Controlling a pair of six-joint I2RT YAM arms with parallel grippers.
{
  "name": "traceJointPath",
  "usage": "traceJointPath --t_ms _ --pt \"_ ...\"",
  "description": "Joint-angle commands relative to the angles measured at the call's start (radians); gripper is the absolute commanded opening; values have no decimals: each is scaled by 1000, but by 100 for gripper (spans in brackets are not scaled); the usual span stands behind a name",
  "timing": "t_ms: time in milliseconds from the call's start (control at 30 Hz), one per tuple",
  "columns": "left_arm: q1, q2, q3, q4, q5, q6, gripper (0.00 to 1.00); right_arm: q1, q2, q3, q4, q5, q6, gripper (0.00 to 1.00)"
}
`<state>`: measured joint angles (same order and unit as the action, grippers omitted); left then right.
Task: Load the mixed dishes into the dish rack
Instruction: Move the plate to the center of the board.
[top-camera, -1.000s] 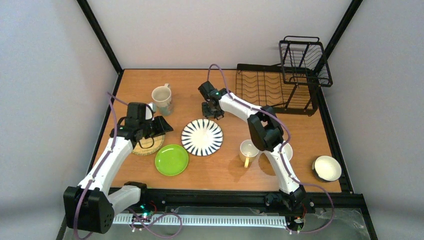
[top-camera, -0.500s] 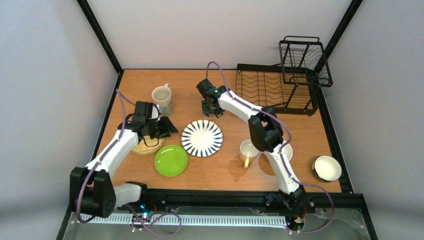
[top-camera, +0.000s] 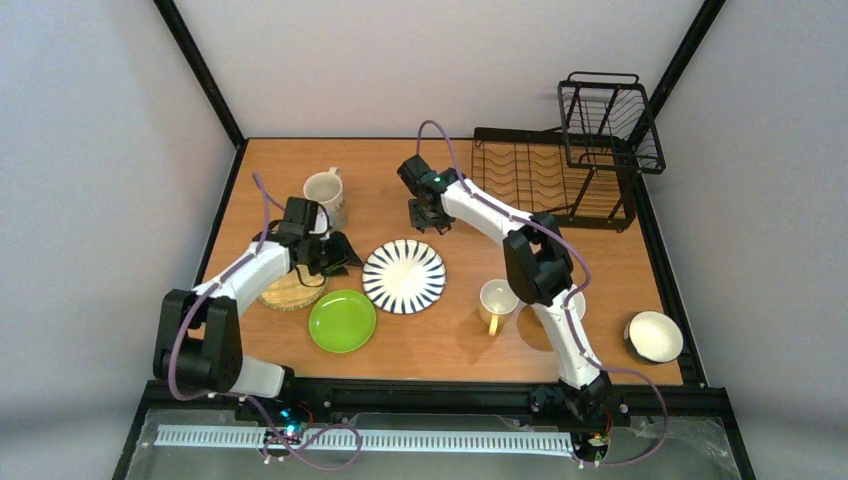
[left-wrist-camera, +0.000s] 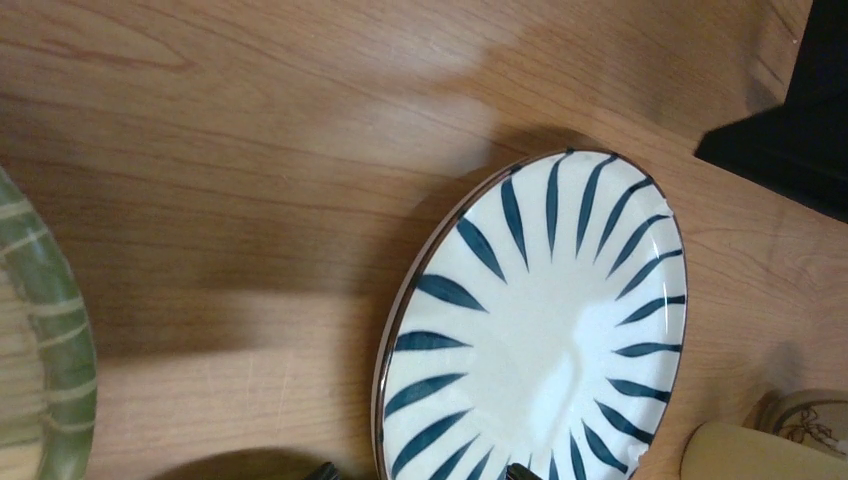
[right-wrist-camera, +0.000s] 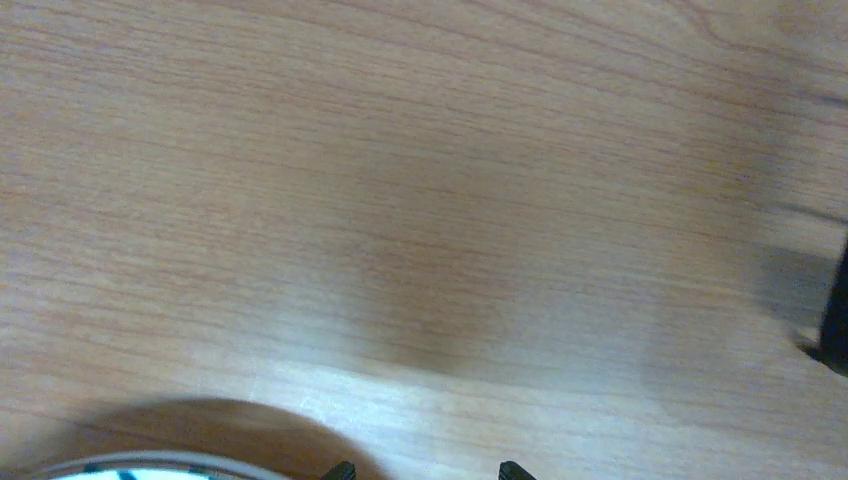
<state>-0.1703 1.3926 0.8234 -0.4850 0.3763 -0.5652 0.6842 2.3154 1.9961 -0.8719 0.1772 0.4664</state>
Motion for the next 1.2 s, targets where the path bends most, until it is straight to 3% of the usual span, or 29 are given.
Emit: traceJointPath --t_ms 0,567,1167 --pt "-5 53 43 47 19 0 94 -2 -85 -33 -16 17 -23 82" --pt "-5 171 57 94 53 19 93 -3 -168 -249 60 -71 -28 82" --pt "-6 227 73 109 93 30 93 -4 -157 -327 102 -124 -35 82"
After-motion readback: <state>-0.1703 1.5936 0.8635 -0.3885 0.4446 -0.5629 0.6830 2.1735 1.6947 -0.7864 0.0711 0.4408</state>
